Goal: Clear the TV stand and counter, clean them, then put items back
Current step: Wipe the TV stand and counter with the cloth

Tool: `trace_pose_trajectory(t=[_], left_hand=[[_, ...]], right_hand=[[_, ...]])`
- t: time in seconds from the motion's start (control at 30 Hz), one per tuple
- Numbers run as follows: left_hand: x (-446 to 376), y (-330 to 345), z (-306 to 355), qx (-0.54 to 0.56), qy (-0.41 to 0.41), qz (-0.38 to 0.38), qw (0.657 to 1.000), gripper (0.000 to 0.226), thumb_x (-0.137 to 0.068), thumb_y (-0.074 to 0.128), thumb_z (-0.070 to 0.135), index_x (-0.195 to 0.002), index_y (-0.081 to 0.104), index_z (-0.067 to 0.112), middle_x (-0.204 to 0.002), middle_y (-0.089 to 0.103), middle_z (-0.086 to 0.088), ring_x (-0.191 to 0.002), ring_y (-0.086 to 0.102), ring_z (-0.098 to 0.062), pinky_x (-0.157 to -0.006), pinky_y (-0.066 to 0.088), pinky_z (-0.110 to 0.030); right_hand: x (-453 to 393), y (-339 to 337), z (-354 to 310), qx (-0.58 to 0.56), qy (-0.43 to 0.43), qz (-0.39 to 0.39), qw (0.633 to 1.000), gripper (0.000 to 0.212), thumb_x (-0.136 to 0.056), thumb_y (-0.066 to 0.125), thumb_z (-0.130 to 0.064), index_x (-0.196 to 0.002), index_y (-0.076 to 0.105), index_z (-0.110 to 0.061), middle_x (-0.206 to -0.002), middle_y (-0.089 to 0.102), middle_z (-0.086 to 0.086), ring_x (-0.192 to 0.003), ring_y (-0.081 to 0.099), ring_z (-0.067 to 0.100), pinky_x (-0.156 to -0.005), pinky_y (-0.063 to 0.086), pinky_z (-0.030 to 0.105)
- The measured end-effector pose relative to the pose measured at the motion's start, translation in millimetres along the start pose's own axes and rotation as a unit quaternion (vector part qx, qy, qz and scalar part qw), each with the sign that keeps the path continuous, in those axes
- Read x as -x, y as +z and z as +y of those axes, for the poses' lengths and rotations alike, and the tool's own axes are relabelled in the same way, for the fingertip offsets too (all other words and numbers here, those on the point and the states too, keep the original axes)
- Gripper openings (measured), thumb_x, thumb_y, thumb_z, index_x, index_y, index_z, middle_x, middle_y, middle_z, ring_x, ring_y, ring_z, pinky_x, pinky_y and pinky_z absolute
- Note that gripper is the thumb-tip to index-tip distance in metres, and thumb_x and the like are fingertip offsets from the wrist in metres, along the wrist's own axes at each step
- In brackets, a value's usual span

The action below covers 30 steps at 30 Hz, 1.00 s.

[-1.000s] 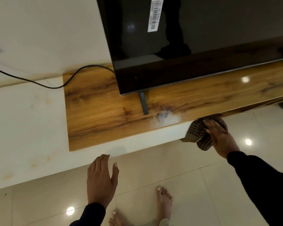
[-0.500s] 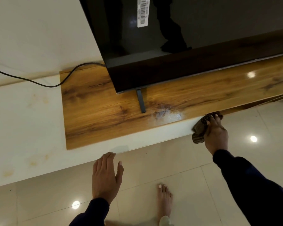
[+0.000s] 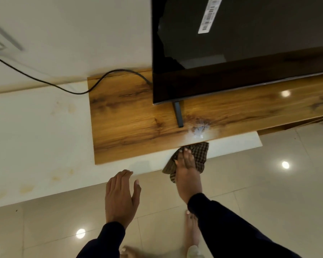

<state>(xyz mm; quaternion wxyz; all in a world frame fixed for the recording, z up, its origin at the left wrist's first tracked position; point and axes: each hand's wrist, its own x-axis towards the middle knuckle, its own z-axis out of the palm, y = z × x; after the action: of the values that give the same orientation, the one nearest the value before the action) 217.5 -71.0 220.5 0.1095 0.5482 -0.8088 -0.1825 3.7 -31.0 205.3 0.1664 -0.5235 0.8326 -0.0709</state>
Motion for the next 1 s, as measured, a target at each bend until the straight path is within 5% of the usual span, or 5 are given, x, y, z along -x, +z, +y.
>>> trace_pose_trajectory(t=[0.2, 0.47, 0.63, 0.77, 1.0], left_hand=[[14, -23, -38, 0.013, -0.013, 0.023, 1.0, 0.038, -0.096, 0.044, 0.032, -0.118, 0.061, 0.006, -0.118, 0.066, -0.009, -0.113, 0.058, -0.026, -0.101, 0.041, -0.038], [34, -59, -96, 0.036, -0.051, 0.076, 0.995, 0.031, -0.097, 0.045, 0.031, -0.109, 0.063, 0.01, -0.112, 0.068, -0.007, -0.111, 0.054, -0.02, -0.101, 0.034, -0.028], [40, -73, -123, 0.052, -0.051, 0.075, 0.995, 0.026, -0.097, 0.046, 0.034, -0.111, 0.057, 0.015, -0.111, 0.067, -0.005, -0.108, 0.059, -0.024, -0.099, 0.037, -0.031], [37, -94, -147, 0.081, -0.031, 0.063, 0.994, 0.038, -0.097, 0.046, 0.042, -0.113, 0.061, 0.012, -0.114, 0.066, -0.002, -0.111, 0.056, -0.02, -0.1, 0.037, -0.03], [25, -125, -202, 0.065, 0.014, 0.068, 0.996, 0.044, -0.101, 0.036, 0.051, -0.11, 0.059, 0.014, -0.11, 0.064, 0.001, -0.107, 0.055, -0.017, -0.095, 0.034, -0.026]], right_hand=[[21, 35, -98, -0.003, -0.138, -0.099, 0.985, 0.093, -0.052, 0.097, -0.021, -0.134, 0.061, 0.003, -0.14, 0.059, 0.025, -0.127, 0.06, 0.038, -0.107, 0.043, 0.043], [21, 60, -176, 0.004, -0.28, -0.104, 0.954, 0.076, -0.084, 0.074, -0.009, -0.151, 0.041, 0.001, -0.157, 0.041, 0.02, -0.147, 0.04, 0.031, -0.12, 0.011, 0.04], [3, 63, -207, -0.011, -0.402, -0.149, 0.903, 0.078, -0.096, 0.055, 0.0, -0.161, 0.011, -0.006, -0.17, 0.003, 0.012, -0.158, -0.001, 0.023, -0.119, -0.018, 0.028], [-11, 79, -246, 0.015, -0.435, -0.175, 0.883, 0.086, -0.097, 0.062, -0.02, -0.162, 0.007, -0.01, -0.171, -0.003, 0.008, -0.157, -0.008, 0.02, -0.125, -0.014, 0.035], [-25, 92, -285, -0.014, -0.338, -0.129, 0.932, 0.058, -0.112, 0.012, -0.039, -0.163, -0.007, -0.02, -0.171, 0.0, -0.002, -0.157, -0.007, 0.011, -0.129, 0.0, 0.04]])
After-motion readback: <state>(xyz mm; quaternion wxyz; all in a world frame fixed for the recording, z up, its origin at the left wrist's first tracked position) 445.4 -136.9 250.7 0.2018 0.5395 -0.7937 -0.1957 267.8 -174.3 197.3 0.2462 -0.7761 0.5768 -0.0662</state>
